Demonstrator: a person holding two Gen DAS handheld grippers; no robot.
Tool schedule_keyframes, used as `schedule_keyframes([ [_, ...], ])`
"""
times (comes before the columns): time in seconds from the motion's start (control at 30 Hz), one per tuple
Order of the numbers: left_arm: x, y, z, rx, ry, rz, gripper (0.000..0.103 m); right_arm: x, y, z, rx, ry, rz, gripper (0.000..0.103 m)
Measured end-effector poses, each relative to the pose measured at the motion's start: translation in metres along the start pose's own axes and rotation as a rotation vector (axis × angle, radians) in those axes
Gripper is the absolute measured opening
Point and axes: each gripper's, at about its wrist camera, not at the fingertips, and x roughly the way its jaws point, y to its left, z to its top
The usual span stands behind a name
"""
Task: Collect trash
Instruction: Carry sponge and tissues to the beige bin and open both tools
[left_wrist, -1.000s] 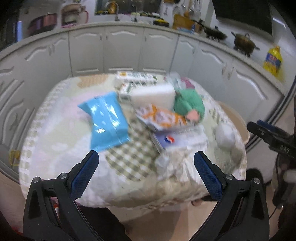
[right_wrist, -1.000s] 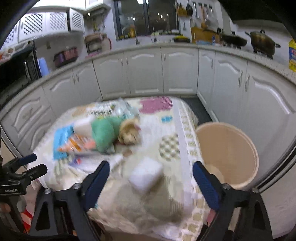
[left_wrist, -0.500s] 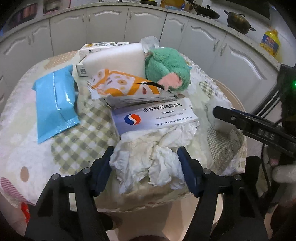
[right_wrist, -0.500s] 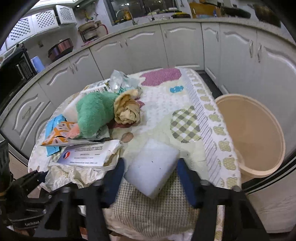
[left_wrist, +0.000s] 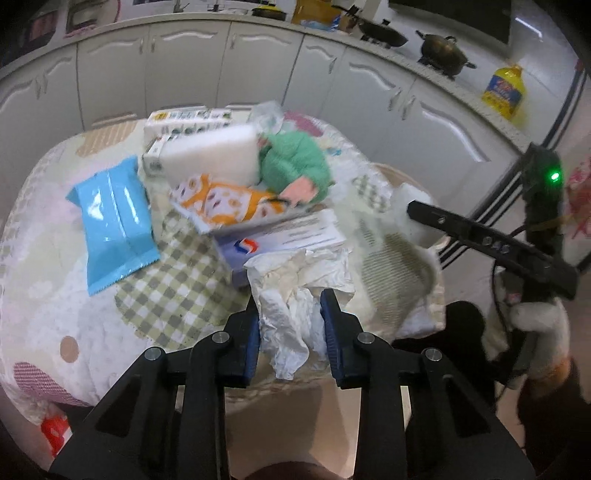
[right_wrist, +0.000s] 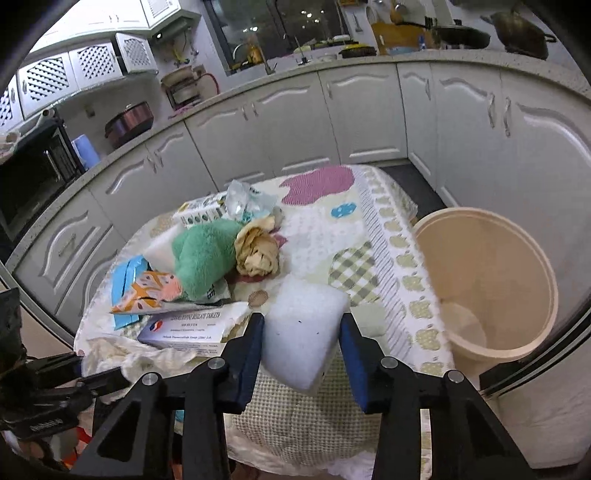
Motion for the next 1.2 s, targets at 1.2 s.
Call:
schedule_keyframes([
  [1.2,0.179,-0.174,0.155,0.093,0.029,-0.104,0.039,0.029,-0.187,0.011,0.301,-0.001,-0.268,0.046],
])
